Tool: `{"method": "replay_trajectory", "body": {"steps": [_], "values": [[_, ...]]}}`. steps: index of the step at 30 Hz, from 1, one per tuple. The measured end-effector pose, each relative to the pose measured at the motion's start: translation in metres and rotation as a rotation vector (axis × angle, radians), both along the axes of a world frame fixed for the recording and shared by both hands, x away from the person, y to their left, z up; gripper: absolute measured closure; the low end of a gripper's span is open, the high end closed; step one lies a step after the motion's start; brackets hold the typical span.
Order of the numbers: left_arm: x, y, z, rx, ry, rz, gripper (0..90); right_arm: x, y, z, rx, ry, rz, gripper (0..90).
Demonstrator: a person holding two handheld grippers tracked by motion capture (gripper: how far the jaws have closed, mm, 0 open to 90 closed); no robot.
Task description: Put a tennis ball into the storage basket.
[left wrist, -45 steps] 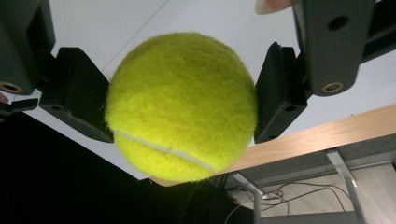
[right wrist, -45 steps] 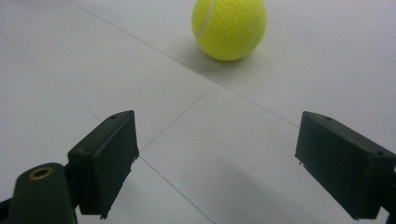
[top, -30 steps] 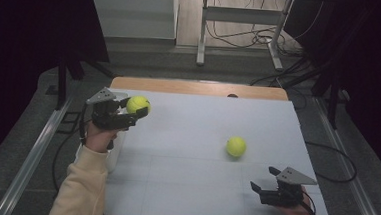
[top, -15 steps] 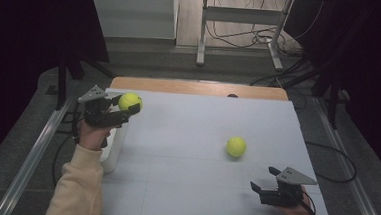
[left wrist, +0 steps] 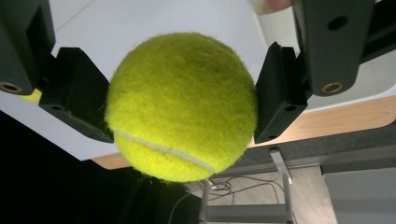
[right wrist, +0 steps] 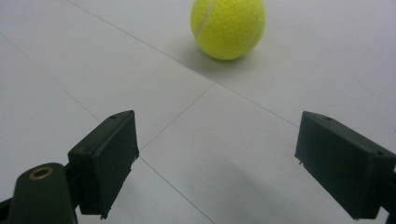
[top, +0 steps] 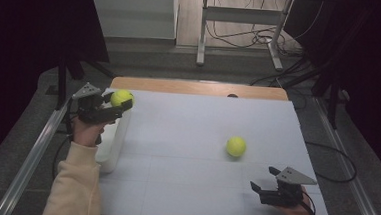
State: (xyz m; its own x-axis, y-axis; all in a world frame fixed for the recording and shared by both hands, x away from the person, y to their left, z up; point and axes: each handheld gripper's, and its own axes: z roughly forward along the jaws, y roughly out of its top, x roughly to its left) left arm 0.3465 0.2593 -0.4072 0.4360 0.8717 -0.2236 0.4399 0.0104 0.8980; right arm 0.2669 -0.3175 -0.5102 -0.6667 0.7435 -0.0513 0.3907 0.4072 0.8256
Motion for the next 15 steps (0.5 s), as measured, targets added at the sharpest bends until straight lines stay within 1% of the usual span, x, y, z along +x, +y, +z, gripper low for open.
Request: {"method": "replay_trajectory", "body": {"steps": [1,4,10,15], "values": [[0.002,0.002,0.0,0.002,0.002,0.008,26.1,0.0,0.0,0.0,0.0,0.0,-0.001,13.6],[0.006,0.005,0.0,0.03,0.015,0.024,26.1,0.0,-0.001,0.0,-0.002,0.0,-0.003,13.7],[0.014,0.01,0.0,0.04,0.03,0.048,26.1,0.001,-0.001,0.0,0.001,-0.001,0.0,13.7],[0.023,0.014,-0.004,0.058,0.062,0.074,26.1,0.0,-0.001,0.0,0.006,-0.002,-0.002,13.7]]}}
